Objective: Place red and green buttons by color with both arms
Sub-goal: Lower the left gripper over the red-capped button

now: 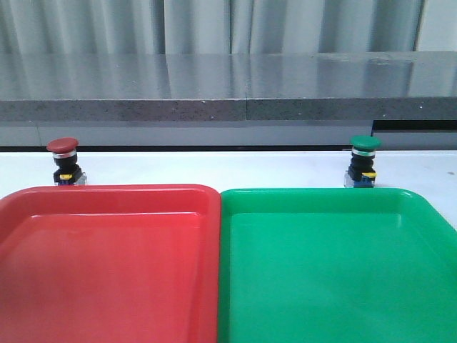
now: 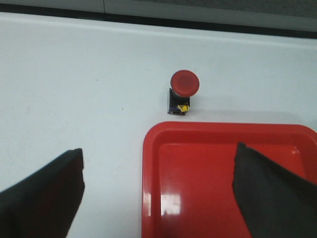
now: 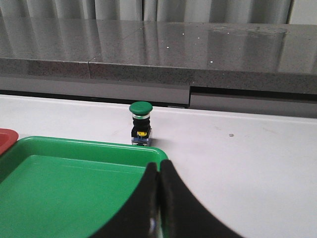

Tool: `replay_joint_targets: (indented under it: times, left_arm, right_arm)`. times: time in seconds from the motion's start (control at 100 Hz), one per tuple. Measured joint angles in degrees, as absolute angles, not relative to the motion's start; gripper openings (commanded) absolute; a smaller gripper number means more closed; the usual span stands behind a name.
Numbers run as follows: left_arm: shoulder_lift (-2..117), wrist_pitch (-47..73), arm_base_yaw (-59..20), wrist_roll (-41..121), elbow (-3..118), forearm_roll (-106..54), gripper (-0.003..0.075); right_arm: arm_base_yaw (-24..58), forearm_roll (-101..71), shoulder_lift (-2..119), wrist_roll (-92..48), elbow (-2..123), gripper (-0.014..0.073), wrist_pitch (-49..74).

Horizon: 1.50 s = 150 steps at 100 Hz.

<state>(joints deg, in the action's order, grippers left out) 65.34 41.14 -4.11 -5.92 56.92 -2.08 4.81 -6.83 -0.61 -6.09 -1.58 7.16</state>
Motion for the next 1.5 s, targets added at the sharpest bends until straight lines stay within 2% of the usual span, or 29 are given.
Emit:
replay_joint_targets:
  times: [0.42,0.7,1.2,1.5]
  left_arm:
    - [87.55,37.99,-7.61,-5.04,70.83,0.00,0.0566]
    - [97.46,37.66,-7.61,-5.04,76.55,0.00,0.0566]
    - [105.41,36.09,-7.61,-4.98,77.47,0.00,0.0566]
    - [106.08,34.57,-9.11,-4.98,77.47,0.00,0.0566]
  right_arm:
    - [4.81,-6.83,-0.61,-6.09,-1.58,-0.0110,7.16]
    - [4.81,-6.83,-0.61,-6.09,-1.58,-0.0110,7.16]
    - [4.81,-6.83,-0.61,-6.09,-1.58,-0.0110,7.16]
    - [4.81,-6.83,-0.61,-6.09,-1.58,-0.0110,7.16]
